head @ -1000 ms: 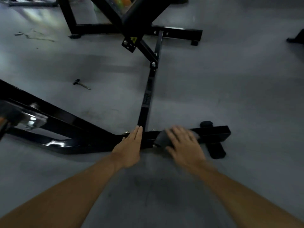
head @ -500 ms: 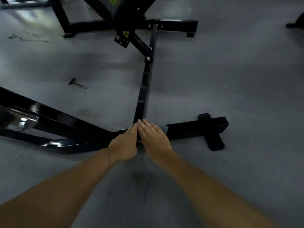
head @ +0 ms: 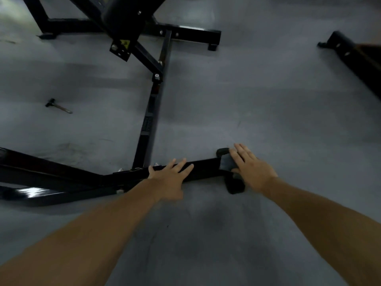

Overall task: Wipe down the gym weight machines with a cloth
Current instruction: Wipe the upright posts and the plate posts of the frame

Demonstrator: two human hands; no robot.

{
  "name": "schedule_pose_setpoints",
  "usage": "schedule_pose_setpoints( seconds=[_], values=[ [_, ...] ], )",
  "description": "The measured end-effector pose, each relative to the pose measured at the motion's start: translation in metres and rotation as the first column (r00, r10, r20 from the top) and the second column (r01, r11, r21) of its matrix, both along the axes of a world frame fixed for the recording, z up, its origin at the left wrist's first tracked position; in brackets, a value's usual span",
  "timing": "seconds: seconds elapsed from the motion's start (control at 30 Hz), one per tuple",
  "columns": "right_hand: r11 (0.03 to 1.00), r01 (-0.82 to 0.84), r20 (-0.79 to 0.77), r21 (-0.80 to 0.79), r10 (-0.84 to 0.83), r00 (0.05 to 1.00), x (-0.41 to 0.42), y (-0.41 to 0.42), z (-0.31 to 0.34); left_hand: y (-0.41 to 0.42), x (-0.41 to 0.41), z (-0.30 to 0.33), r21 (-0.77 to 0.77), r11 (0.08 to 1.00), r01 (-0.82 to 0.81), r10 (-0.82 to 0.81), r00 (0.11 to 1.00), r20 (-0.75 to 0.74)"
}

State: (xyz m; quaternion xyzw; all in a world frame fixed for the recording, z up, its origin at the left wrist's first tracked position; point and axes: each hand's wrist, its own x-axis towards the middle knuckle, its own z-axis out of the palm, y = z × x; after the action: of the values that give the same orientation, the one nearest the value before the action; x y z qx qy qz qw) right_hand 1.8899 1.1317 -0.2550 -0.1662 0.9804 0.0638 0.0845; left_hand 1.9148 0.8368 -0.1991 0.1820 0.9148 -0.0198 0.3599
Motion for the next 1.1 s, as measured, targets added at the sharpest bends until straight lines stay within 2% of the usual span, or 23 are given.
schedule_pose_setpoints(
  seconds=[0.07,0.17,0.2,0.27,0.3,0.33,0.4,0.53,0.63,0.73,0.8,0.87,0.93,1.0,1.07,1.1],
  values=[
    [0.999,0.054,0.022,-0.001,-0.054,0.998,0.004,-0.004,0.003,-0.002,-0.002,0.004,0.003,1.000,-0.015,0.015,1.000,0.020],
    [0.972,0.177,-0.122,-0.152,-0.196,0.973,0.018,-0.015,-0.004,-0.002,-0.003,0.009,0.012,1.000,-0.023,0.023,0.999,0.039],
    [0.925,0.240,-0.172,-0.296,-0.298,0.939,0.024,-0.015,-0.010,-0.001,-0.003,0.009,0.013,1.000,-0.024,0.024,0.999,0.040],
    [0.763,0.391,-0.095,-0.515,-0.504,0.858,0.039,-0.016,-0.021,0.000,-0.002,0.007,0.013,1.000,-0.020,0.019,0.999,0.029],
    [0.721,0.461,-0.030,-0.518,-0.554,0.832,0.046,-0.019,-0.029,0.000,-0.001,0.005,0.014,1.000,-0.018,0.018,0.999,0.026],
    [0.723,0.506,0.001,-0.470,-0.573,0.819,0.051,-0.025,-0.039,0.000,0.000,0.002,0.013,1.000,-0.017,0.017,1.000,0.020],
    [0.763,0.505,0.028,-0.404,-0.541,0.840,0.062,-0.043,-0.060,-0.001,0.003,-0.002,0.003,1.000,-0.008,0.008,1.000,0.002],
    [0.828,0.456,-0.050,-0.327,-0.497,0.866,0.066,-0.062,-0.076,-0.003,0.004,-0.003,0.002,1.000,0.002,-0.002,1.000,0.015],
    [0.927,0.304,-0.008,-0.222,-0.313,0.950,0.071,-0.053,-0.068,-0.003,0.003,-0.002,-0.003,1.000,0.008,-0.008,1.000,0.024],
    [0.984,0.140,0.020,-0.108,-0.138,0.990,0.070,-0.034,-0.062,-0.002,0.002,-0.003,-0.001,1.000,0.011,-0.011,1.000,0.020],
    [0.991,0.084,-0.027,-0.108,-0.088,0.996,0.066,-0.021,-0.056,-0.002,0.001,-0.002,0.005,1.000,0.004,-0.004,1.000,0.022],
    [0.955,0.230,0.049,-0.189,-0.225,0.973,0.061,-0.022,-0.047,-0.002,0.000,-0.003,0.005,1.000,0.007,-0.007,1.000,0.005],
    [0.928,0.324,0.024,-0.186,-0.325,0.945,0.063,-0.040,-0.045,-0.002,0.002,-0.005,-0.003,1.000,0.011,-0.011,1.000,-0.005],
    [0.940,0.257,0.005,-0.222,-0.263,0.965,0.074,-0.068,-0.045,-0.001,0.004,-0.005,0.002,1.000,0.023,-0.023,1.000,-0.006],
    [0.947,0.183,0.088,-0.264,-0.165,0.982,0.086,-0.089,-0.050,-0.003,0.004,0.001,0.019,0.999,0.040,-0.040,0.999,-0.002],
    [0.920,0.222,0.125,-0.324,-0.191,0.974,0.088,-0.092,-0.050,-0.007,0.004,0.004,0.036,0.998,0.050,-0.050,0.999,0.000]
  ],
)
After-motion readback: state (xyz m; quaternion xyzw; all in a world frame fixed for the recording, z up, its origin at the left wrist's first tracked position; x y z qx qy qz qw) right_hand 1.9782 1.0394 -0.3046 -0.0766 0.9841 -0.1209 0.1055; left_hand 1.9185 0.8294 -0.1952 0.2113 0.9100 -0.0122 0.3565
